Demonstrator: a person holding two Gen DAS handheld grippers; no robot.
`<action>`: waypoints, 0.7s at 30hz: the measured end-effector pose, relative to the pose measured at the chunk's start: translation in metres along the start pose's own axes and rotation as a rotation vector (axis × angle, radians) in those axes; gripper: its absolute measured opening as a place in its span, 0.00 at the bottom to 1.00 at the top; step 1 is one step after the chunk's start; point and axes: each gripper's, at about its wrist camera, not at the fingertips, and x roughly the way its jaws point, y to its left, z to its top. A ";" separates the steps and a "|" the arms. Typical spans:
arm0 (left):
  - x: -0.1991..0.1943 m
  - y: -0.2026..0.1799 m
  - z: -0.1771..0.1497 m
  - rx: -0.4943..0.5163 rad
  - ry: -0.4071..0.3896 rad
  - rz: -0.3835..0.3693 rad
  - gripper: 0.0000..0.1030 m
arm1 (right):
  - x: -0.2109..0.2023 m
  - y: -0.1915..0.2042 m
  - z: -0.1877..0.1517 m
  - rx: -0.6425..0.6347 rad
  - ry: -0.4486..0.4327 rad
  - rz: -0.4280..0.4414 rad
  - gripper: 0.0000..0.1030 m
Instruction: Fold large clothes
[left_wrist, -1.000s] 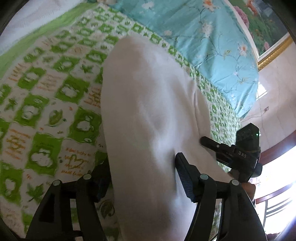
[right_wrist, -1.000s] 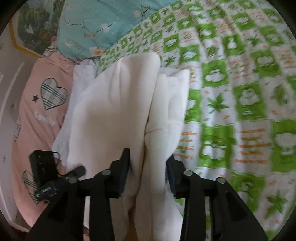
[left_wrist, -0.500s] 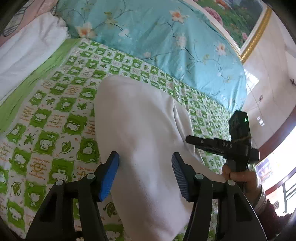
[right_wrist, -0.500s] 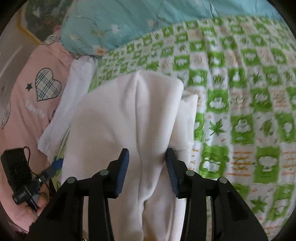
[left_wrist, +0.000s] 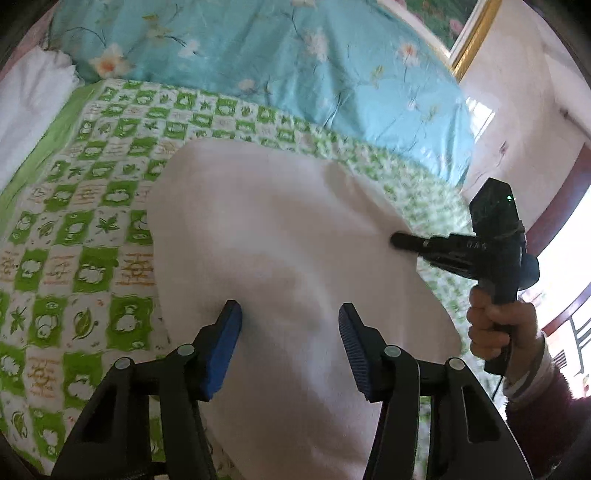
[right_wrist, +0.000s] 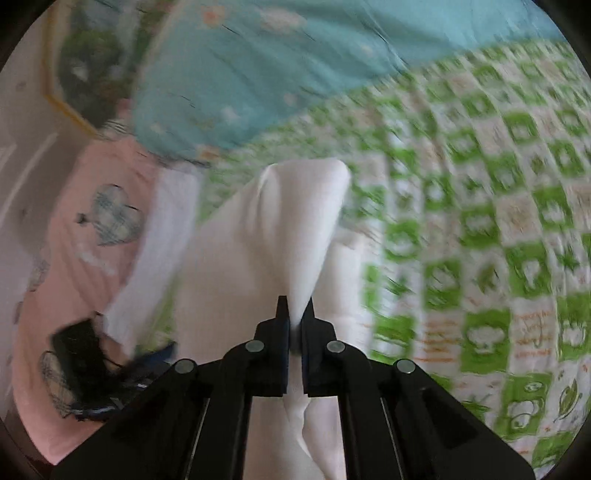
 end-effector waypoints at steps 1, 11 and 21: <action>0.004 0.000 -0.001 0.002 0.010 0.014 0.49 | 0.010 -0.007 -0.004 0.011 0.030 -0.014 0.05; -0.043 -0.002 -0.021 -0.025 -0.061 -0.015 0.46 | 0.005 -0.002 -0.010 0.009 -0.013 -0.222 0.20; -0.040 -0.022 -0.064 0.015 -0.026 -0.104 0.42 | 0.084 0.152 0.007 -0.291 0.142 0.236 0.16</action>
